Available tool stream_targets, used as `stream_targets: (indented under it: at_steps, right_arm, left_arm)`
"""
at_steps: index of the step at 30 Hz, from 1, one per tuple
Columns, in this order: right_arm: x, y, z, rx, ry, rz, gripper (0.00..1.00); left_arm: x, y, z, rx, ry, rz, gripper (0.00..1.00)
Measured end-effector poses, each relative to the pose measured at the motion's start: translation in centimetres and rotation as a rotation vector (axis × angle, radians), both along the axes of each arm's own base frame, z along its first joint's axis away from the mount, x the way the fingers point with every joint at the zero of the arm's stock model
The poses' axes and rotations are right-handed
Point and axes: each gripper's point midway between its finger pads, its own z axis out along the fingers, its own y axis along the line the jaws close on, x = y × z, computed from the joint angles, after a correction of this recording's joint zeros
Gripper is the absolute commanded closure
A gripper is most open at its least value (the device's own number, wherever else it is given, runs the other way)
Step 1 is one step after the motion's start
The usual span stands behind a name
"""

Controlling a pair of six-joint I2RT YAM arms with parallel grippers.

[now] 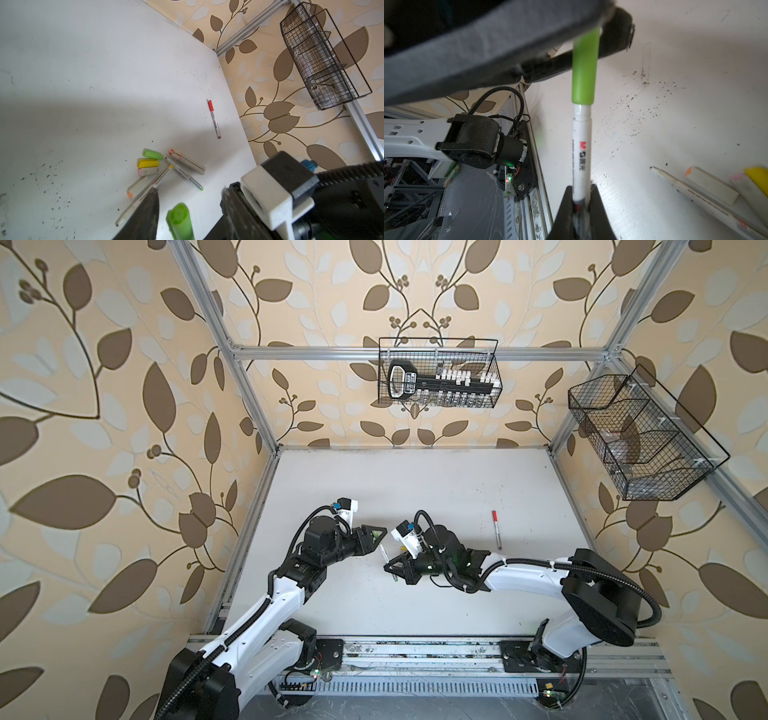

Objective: Insert the pens into the pen caps
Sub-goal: 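Push the green cap down onto the marker with the left gripper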

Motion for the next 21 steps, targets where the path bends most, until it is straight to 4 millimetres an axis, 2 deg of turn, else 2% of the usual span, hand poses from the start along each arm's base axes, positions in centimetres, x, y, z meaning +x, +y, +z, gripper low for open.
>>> stream_targets:
  at_steps: [5,12,21]
  right_arm:
    - [0.0,-0.1,0.3,0.000,-0.015,0.001,1.00]
    - [0.0,-0.3,0.1,-0.016,-0.024,0.002,1.00]
    - [0.8,-0.6,0.6,-0.058,-0.044,-0.004,1.00]
  left_arm:
    - [-0.1,-0.1,-0.2,0.004,0.015,-0.010,0.72]
    - [-0.5,-0.8,-0.5,-0.001,0.052,-0.058,0.99]
    - [-0.3,-1.1,-0.4,-0.011,0.065,-0.091,1.00]
